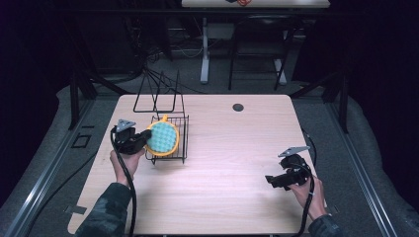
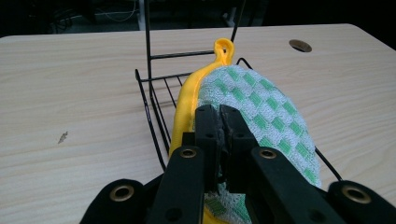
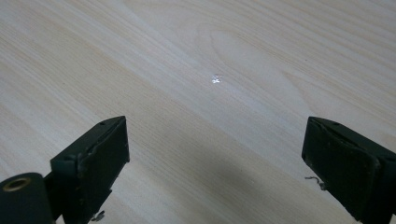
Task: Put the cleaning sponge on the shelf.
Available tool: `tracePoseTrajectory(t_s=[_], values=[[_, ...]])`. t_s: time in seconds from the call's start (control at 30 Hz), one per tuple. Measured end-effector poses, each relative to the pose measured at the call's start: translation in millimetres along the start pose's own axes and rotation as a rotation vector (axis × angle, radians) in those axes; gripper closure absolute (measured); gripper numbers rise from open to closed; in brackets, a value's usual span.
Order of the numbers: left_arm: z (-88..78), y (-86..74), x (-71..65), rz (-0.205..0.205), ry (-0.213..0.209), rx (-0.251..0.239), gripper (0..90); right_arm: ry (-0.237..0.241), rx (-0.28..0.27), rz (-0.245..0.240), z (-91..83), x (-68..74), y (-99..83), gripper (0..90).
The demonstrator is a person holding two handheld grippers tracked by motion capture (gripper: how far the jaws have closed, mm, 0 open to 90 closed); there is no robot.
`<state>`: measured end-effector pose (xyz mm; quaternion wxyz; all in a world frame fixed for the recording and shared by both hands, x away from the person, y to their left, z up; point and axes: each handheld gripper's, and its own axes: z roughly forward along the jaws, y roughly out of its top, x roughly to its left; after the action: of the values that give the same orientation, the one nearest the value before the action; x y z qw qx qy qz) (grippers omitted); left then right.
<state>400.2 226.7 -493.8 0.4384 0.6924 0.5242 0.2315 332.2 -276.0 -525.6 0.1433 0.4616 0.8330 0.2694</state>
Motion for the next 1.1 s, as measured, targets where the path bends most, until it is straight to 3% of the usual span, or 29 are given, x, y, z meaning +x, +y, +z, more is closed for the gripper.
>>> tracePoseTrajectory(t_s=[0.5,0.77,1.1], values=[[28.9,-5.2,2.4,-0.03,0.01,0.041,87.2,0.005,0.003,0.003,1.0,-0.3,-0.4,7.0],[39.4,-7.9,3.6,-0.064,0.042,0.076,86.6,0.003,0.001,0.005,0.1,0.0,-0.7,7.1],[50.3,-11.6,7.0,-0.092,0.047,0.099,85.6,0.006,0.003,0.004,0.5,-0.1,-1.0,7.1]])
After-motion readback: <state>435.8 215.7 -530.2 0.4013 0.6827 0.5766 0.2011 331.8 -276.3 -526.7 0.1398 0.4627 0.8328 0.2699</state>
